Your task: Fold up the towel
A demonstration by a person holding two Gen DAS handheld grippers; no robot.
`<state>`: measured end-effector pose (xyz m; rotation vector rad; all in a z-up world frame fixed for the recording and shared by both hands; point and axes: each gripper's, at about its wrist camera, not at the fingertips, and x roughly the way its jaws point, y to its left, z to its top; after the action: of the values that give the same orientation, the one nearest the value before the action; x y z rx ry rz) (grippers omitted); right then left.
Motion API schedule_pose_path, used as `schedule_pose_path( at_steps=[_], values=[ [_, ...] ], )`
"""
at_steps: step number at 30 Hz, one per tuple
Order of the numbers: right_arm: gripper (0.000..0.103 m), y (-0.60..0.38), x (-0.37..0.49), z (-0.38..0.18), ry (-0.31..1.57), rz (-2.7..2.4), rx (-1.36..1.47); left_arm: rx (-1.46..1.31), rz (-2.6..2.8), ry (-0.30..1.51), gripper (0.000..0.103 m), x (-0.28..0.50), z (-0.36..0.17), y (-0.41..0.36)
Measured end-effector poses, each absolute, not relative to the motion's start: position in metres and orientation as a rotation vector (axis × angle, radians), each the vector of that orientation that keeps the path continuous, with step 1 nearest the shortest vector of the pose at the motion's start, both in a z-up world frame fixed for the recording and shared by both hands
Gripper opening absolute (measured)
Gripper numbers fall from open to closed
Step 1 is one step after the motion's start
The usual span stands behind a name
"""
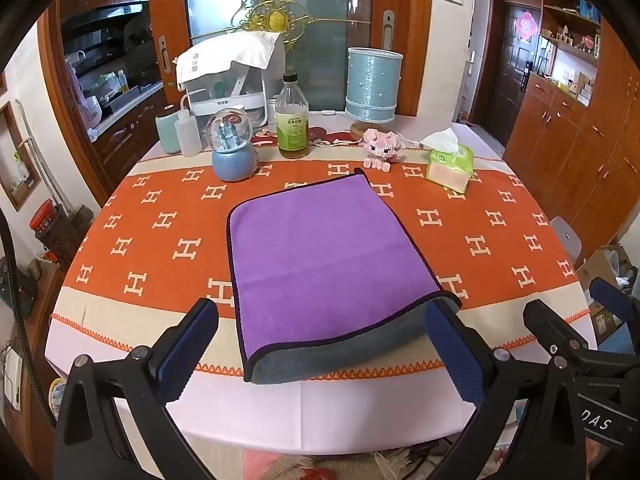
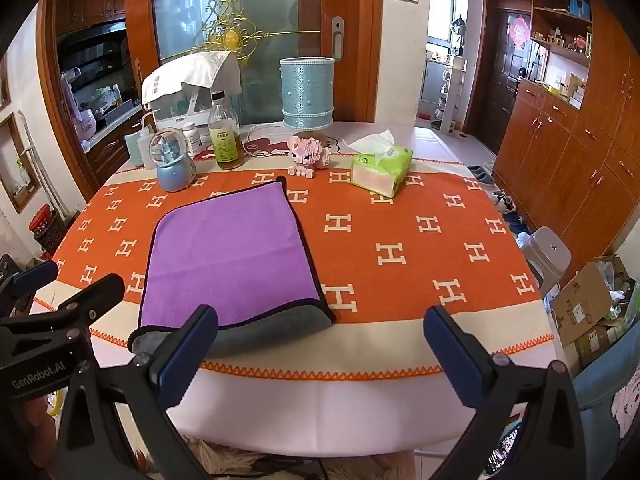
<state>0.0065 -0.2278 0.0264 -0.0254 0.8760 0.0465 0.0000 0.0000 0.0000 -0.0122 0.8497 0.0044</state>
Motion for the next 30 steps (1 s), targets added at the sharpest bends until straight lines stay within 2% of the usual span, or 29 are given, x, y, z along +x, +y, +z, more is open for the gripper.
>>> schedule_pose_path(
  at_steps=[30],
  values=[
    [0.103,-0.2298,0.0085,0.0234,0.877,0.048,-0.014,-0.016,-0.006,0.881,0.102,0.0033,-0.0082,-0.0019]
  ],
)
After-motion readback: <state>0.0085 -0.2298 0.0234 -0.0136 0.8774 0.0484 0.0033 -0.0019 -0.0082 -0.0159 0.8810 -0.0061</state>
